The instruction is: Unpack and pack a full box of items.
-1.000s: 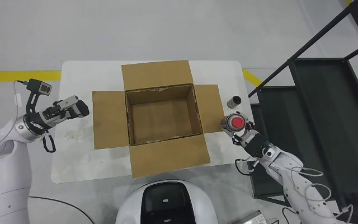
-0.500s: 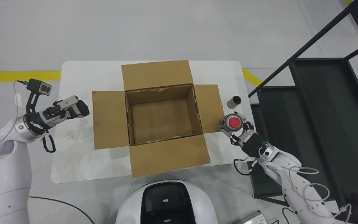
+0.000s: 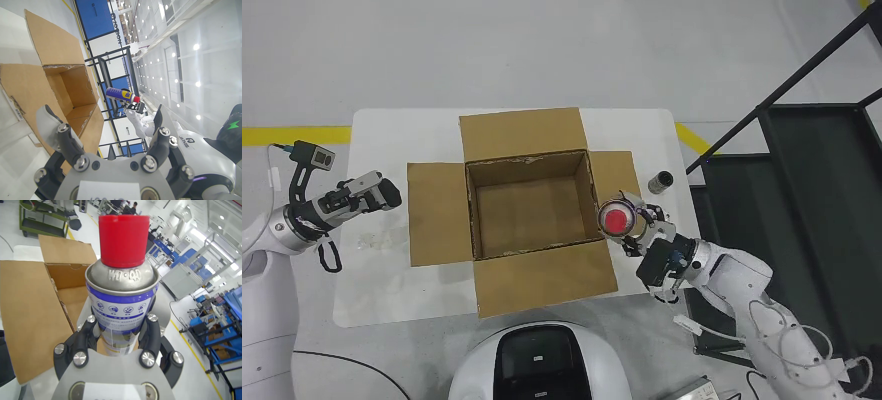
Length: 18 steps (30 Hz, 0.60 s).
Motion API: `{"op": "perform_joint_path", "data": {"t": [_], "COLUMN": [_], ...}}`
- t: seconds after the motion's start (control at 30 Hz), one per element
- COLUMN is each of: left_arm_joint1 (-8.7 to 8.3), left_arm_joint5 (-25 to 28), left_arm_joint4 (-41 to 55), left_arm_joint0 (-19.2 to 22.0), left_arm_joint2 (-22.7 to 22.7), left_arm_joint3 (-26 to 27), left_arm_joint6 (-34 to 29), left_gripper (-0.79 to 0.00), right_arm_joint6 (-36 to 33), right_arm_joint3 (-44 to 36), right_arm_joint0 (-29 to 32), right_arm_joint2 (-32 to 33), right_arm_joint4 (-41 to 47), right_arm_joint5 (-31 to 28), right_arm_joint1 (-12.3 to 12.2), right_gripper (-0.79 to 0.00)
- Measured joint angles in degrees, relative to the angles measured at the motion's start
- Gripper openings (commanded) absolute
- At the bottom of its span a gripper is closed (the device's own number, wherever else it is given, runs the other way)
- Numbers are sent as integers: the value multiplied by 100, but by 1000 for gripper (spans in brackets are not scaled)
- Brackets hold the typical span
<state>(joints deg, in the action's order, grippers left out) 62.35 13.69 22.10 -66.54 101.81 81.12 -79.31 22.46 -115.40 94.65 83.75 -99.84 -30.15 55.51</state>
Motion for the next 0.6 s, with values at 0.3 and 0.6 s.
{"op": "perform_joint_path", "data": {"t": [0.3,0.6], "left_arm_joint1": [0,0], "left_arm_joint5": [0,0], "left_arm_joint4": [0,0], "left_arm_joint0": [0,0], "left_arm_joint2": [0,0], "left_arm_joint3": [0,0], "left_arm_joint6": [0,0], "left_gripper": [0,0], "right_arm_joint6": [-1802,-1793], "right_arm_joint3": [270,265], "right_arm_joint0": [-1102,-1094], "right_arm_joint2": [-1085,-1077], "right_arm_joint4": [837,815], "right_arm_joint5": [-27,-29], "right_arm_joint1": [201,199], "right_gripper": [-785,-785]}}
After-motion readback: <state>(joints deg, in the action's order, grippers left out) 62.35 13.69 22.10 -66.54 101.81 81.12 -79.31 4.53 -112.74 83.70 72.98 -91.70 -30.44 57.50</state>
